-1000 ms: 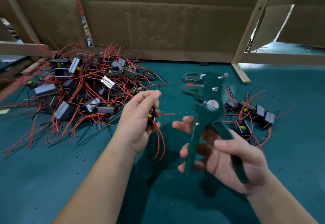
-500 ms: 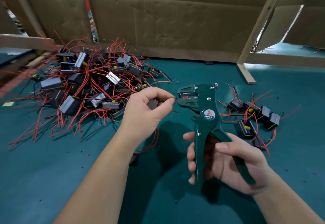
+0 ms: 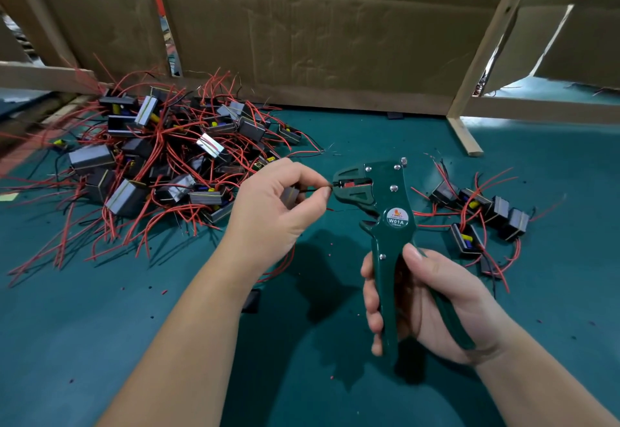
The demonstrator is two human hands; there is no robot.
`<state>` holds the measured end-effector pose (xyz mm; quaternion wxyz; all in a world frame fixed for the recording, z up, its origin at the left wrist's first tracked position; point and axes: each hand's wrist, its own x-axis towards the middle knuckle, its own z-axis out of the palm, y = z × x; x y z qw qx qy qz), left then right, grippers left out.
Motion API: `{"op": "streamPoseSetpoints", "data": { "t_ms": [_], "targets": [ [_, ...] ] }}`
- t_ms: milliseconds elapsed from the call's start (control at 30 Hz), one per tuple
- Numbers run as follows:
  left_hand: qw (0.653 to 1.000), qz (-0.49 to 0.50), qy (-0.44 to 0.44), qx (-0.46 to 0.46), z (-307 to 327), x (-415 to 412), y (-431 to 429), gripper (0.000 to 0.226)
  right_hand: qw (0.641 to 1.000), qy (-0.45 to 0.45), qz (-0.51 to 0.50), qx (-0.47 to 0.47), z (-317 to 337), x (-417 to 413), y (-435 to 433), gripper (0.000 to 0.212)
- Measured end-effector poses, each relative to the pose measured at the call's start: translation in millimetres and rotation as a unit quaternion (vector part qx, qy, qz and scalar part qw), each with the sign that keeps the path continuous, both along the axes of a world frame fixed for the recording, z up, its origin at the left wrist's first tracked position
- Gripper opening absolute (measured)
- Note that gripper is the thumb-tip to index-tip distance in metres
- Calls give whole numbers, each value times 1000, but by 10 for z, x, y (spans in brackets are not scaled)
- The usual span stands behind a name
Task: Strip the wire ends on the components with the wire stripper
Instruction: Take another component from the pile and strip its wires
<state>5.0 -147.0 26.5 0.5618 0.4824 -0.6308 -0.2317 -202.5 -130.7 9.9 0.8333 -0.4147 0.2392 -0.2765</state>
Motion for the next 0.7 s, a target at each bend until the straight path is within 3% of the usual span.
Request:
{"op": "streamPoseSetpoints", "data": {
  "t_ms": [167,233,300,367,433,567,700],
  "targets": [
    [975,20,-206,77,-92,61,-52,9,989,78,-120,34,18,153,73,44],
    [963,2,-245,109,-131,58,-68,11,985,86,-144,42,13,176,69,40],
    [960,0,-253,124,-160,65,-75,16,991,32,-123,48,6,175,52,49],
    [975,1,-154,160,-166,79,-74,17,991,-45,-115,59,-2,148,9,55],
    [981,10,-41,188,-146,89,-68,18,984,-74,-143,76,2,123,-41,49],
    [979,3,61,193,-87,87,-61,24,975,-36,-167,144,-25,63,-91,43],
    [970,-37,148,187,-44,66,-50,17,984,-19,-87,156,-17,76,-65,60]
  ]
}}
